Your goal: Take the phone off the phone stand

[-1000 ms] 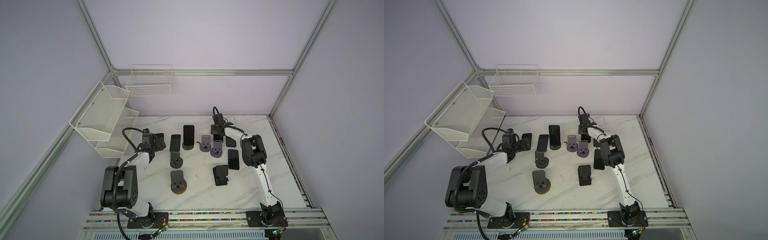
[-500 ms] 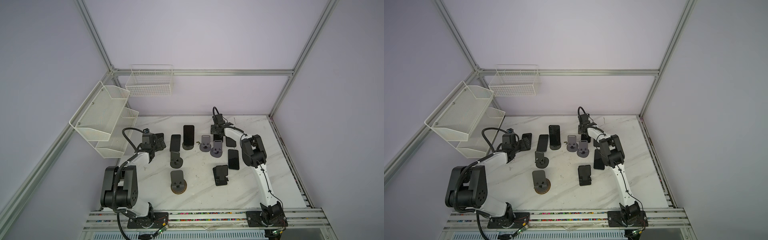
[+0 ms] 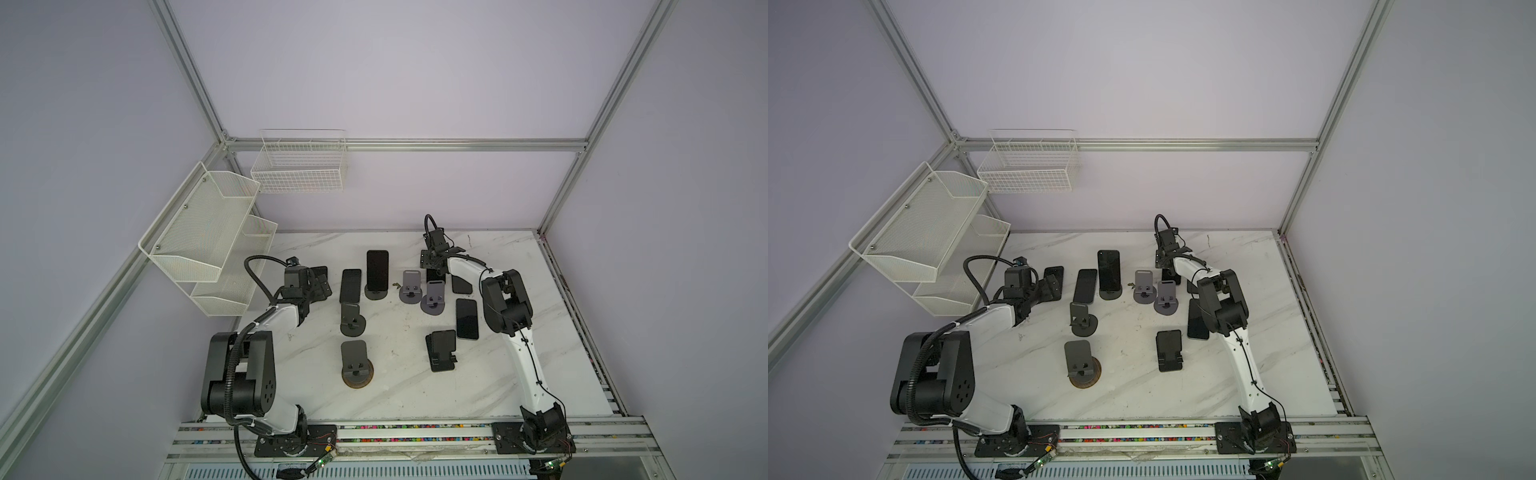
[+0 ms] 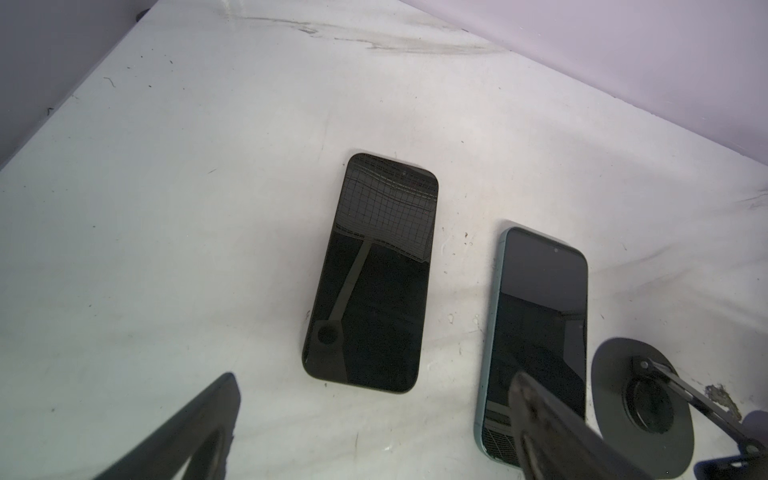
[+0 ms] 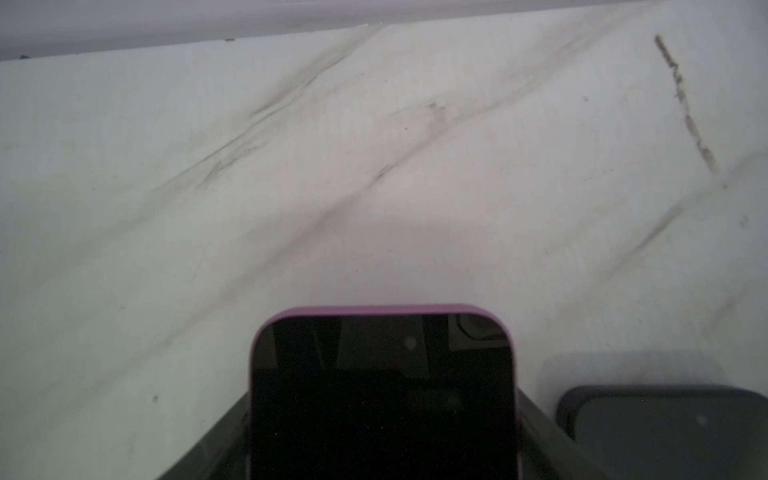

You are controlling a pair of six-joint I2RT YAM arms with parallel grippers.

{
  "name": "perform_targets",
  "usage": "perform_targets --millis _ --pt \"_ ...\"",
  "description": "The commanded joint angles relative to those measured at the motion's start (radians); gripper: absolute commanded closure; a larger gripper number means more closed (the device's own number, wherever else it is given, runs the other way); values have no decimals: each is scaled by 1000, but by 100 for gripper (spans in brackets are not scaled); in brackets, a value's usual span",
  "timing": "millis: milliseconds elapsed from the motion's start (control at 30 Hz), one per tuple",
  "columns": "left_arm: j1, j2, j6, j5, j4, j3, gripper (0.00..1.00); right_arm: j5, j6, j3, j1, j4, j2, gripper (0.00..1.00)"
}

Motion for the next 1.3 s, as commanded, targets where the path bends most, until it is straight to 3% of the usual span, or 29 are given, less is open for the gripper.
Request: perform_targets --millis 0,667,1267 --pt "6 -28 -9 -8 35 -17 0 18 -7 -54 9 -100 31 20" --pt "6 -32 -11 -8 35 -20 1 14 1 -62 10 -85 -4 17" --pt "6 -44 -11 -11 46 -34 0 4 -20 51 11 -170 -110 11"
